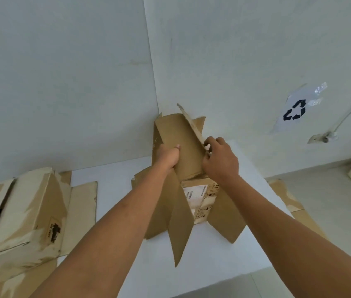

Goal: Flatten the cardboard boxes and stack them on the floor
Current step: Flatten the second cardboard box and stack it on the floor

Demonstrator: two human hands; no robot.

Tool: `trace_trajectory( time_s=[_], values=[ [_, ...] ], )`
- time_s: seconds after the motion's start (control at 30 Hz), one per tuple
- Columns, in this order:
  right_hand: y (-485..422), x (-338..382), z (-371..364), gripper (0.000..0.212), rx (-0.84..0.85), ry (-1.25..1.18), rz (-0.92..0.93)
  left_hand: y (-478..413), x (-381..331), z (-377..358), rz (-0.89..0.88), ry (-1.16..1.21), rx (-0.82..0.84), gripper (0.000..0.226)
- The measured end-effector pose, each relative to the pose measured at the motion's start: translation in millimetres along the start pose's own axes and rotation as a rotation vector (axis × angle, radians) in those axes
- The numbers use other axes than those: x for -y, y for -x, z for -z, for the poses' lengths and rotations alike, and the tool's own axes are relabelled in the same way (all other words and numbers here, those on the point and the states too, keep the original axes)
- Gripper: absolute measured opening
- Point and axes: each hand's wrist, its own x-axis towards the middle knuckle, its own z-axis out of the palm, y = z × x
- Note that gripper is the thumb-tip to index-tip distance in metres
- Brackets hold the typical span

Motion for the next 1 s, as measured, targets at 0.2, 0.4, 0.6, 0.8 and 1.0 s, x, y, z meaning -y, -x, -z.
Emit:
trace_trajectory(
  time_s=[0.2, 0.4, 0.6, 0.8, 1.0],
  values=[
    [8.6, 0.1, -32.9, 0.037, 0.206, -0.341, 0.038, 14.9, 7.6, 25.8, -0.161, -0.291, -0.188, 0.065],
    [2.5, -7.1, -61.9, 0.048, 0.255, -0.289, 0.104, 22.3, 17.3, 14.2, -0.355, -0.589, -0.097, 0.060],
    [-6.7, -9.7, -73.4, 0.055, 0.276, -0.191, 0.224, 14.2, 53.1, 10.8, -0.526, -0.705, -0.110, 0.058],
    [-10.3, -13.0, -88.9, 0.059, 0.259, -0.220, 0.278, 10.2, 81.4, 27.5, -0.740, -0.850, -0.062, 0.068],
    [-20.8, -7.7, -111.2, 0.063, 0.230, -0.180, 0.312, -10.1, 96.4, 30.2, -0.713, -0.898, -0.110, 0.065]
  ],
)
